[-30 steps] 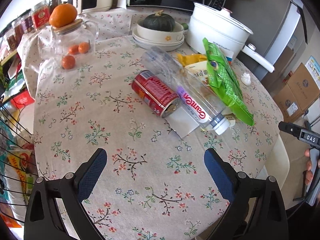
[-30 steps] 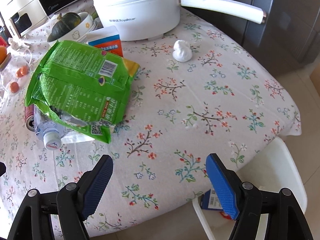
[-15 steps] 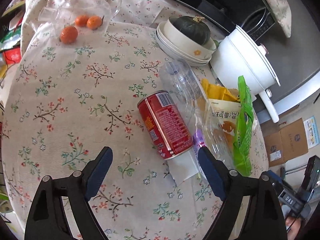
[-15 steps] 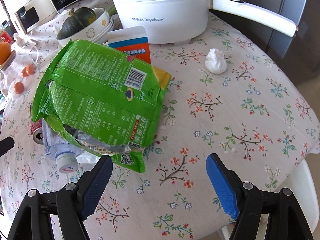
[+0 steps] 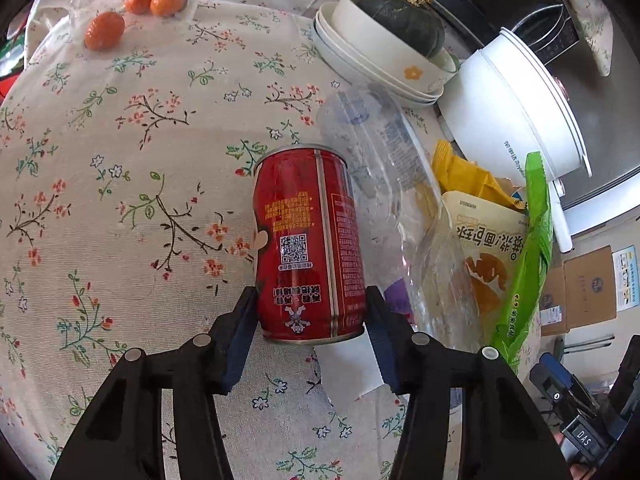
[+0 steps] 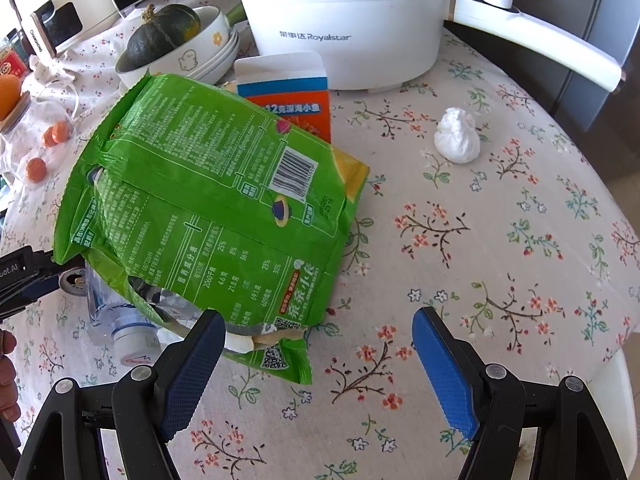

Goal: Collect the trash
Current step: 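Grasp the red can with the left tool, then grasp the green snack bag with the right tool while the left tool holds the can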

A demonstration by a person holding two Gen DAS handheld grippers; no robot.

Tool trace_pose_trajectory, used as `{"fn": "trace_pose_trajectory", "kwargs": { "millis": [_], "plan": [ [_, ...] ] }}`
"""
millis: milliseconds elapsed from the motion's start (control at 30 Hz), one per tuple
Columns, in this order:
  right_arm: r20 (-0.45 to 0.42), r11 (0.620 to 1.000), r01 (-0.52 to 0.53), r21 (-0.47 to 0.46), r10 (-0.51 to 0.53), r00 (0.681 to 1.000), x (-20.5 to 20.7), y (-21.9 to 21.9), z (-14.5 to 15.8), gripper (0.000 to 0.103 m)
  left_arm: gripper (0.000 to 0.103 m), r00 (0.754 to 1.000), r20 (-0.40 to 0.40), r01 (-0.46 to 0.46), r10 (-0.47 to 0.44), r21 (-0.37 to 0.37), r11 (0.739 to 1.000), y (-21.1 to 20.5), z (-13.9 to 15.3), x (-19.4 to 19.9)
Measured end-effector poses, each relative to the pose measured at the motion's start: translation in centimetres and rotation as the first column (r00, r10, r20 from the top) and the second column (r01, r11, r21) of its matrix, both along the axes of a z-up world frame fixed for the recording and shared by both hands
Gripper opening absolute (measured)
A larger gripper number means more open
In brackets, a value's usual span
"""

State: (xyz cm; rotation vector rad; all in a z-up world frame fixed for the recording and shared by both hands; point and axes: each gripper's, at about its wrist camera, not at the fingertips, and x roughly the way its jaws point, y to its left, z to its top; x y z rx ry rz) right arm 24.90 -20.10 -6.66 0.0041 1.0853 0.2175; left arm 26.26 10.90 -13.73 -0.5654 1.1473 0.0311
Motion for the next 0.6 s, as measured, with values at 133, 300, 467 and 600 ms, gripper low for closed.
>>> {"fn": "trace_pose_trajectory", "kwargs": {
  "millis": [133,300,467,600],
  "plan": [
    [0.001,1.000,-0.005,-0.001,0.005,1.000,-0.1,0.4,-0.1,0.081,0.055,1.000,0.005,0.009,-0.009,0.041,0.999,0.1,0.5,-0.7],
    [0.010,0.999,-0.034,0.014,0.034,0.999,-0.4,1.6,0.4,0.081,0.055,1.000,0.025,0.005,-0.008,0.091,0.996,1.3,1.7,-2.2],
    [0.042,0.998,-0.046,0.053,0.044,0.998,-0.3,4.0,1.5,0.081,0.055,0.999,0.043,0.013,-0.019,0.148,0.989,2.5,2.6,-4.1],
    [0.055,0.997,-0.073,0.033,0.071,0.996,0.2,6.9,1.2,0.087,0.055,0.998,0.050,0.025,-0.034,0.175,0.984,3.5,3.1,-6.0]
  ]
}}
